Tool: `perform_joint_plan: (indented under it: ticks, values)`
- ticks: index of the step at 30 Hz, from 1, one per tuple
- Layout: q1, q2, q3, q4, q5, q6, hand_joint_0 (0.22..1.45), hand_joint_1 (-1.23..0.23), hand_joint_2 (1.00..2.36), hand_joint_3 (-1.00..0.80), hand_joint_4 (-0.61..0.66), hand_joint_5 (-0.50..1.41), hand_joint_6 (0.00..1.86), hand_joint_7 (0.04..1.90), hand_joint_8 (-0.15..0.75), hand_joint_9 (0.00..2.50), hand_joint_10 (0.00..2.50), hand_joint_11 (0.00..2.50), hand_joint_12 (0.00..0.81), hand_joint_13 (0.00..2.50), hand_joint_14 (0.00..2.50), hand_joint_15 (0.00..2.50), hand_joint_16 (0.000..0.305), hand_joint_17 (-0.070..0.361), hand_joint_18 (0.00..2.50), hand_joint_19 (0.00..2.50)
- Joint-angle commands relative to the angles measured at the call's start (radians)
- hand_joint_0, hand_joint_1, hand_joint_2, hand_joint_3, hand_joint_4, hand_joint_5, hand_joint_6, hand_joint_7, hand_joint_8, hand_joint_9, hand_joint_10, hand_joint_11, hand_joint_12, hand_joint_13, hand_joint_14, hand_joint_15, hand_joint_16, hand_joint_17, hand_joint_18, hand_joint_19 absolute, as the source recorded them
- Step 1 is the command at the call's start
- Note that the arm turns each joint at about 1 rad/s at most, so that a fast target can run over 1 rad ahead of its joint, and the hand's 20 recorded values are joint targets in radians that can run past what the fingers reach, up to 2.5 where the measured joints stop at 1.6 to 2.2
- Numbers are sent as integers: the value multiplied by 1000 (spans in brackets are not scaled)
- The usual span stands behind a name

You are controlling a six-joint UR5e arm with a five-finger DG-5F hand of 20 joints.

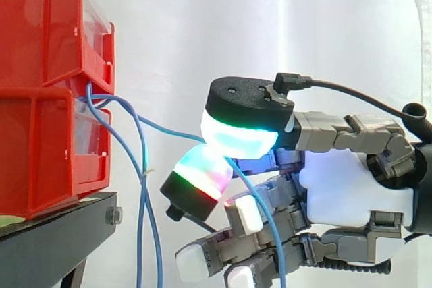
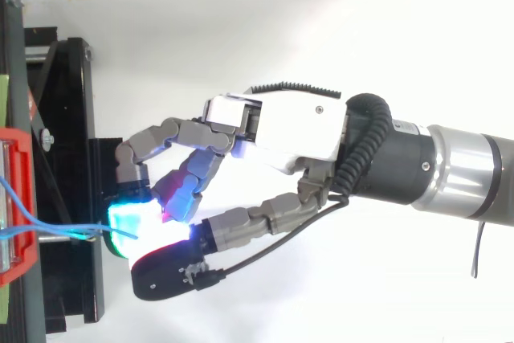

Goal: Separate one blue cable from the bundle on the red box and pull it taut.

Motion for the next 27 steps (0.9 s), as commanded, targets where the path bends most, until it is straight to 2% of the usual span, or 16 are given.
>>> perform_joint_plan:
  ticks: [1,12,16,24,27]
  values:
    - [0,0,0,0,0,0,597,-777,1002,165,-80,-118,869,1338,346,1262,15,563,437,867,9,258,53,120,933,302]
    - [0,0,0,0,0,-3,636,-839,1009,214,-229,-114,894,1414,332,1299,18,697,414,882,10,286,49,109,921,349]
    - [1,0,0,0,2,-2,637,-857,1000,221,-228,-105,893,1406,331,1323,17,682,424,894,9,285,50,113,943,343]
    - [0,0,0,-17,-5,3,618,-842,1067,177,-207,-103,891,1383,330,1337,17,672,427,886,10,274,52,116,943,341]
    - [-2,0,0,-57,-6,3,616,-839,1076,167,-208,-103,891,1380,330,1339,17,679,430,885,8,275,52,116,940,342]
